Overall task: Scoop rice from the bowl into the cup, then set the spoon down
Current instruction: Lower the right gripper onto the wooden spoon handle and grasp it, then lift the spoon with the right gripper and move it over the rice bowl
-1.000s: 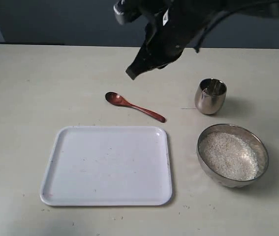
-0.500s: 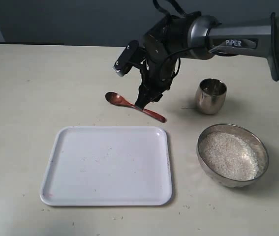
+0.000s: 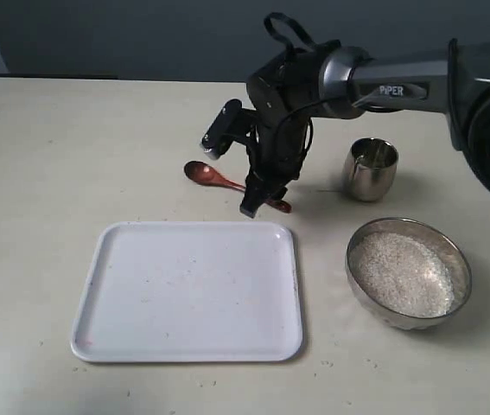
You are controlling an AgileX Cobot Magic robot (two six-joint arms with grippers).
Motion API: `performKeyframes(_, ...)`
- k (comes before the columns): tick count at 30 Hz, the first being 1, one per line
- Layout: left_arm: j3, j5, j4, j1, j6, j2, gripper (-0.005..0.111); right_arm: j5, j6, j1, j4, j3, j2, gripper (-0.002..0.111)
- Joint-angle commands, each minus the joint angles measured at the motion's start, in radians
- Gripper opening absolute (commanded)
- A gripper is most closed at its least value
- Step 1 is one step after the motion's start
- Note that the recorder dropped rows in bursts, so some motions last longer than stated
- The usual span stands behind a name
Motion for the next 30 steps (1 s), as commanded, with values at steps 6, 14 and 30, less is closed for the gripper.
performKeyframes(6, -0.002, -0.013, 0.003, -0.004, -0.003, -0.005, 0.001, -0.02, -0.01, -0.001, 0.002, -0.002, 0.032, 0.045)
performKeyframes(14, -0.002, -0.013, 0.003, -0.004, -0.003, -0.005, 0.001, -0.035, -0.01, -0.001, 0.009, -0.002, 0.045, 0.007)
performKeyframes(30, -0.002, -0.013, 0.003, -0.004, -0.003, -0.005, 0.001, 0.13, -0.008, 0.042, -0.076, -0.002, -0.138, 0.0)
